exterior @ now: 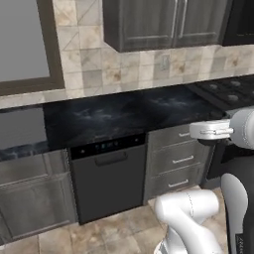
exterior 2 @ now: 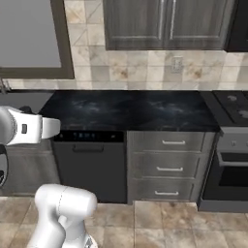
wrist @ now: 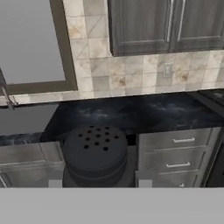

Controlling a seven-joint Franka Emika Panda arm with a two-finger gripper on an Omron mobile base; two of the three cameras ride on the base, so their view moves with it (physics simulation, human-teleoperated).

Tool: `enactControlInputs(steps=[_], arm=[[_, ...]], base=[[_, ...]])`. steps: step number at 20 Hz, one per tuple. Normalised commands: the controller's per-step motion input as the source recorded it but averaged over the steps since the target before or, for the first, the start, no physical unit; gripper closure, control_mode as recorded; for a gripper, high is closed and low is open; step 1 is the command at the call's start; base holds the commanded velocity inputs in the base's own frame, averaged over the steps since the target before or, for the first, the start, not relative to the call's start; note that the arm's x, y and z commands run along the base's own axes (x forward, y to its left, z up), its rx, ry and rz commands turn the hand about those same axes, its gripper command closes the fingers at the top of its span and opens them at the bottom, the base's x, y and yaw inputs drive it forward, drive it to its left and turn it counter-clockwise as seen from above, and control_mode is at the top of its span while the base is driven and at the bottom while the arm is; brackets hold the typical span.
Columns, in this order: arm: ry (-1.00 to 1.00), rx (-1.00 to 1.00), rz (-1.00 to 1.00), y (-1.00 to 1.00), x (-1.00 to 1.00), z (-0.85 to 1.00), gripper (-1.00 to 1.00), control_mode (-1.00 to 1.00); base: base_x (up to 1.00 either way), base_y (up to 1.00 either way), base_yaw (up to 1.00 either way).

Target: Collect the turmeric, ketchup, and shaker from the cabinet and place them next to the stove.

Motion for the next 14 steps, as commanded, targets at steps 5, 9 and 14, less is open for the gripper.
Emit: enactControlInputs(steps=[5, 9, 14], arm=[[0.0, 0.0, 0.0, 0.0, 0.0, 0.0, 1.0, 1.0], [0.0, 0.0, 0.0, 0.0, 0.0, 0.0, 1.0, 1.0], [0.0, 0.0, 0.0, 0.0, 0.0, 0.0, 1.0, 1.0]], base=[[0.6, -0.89, 0.01], [0.66, -0.84, 0.01], [0.72, -0.78, 0.02]])
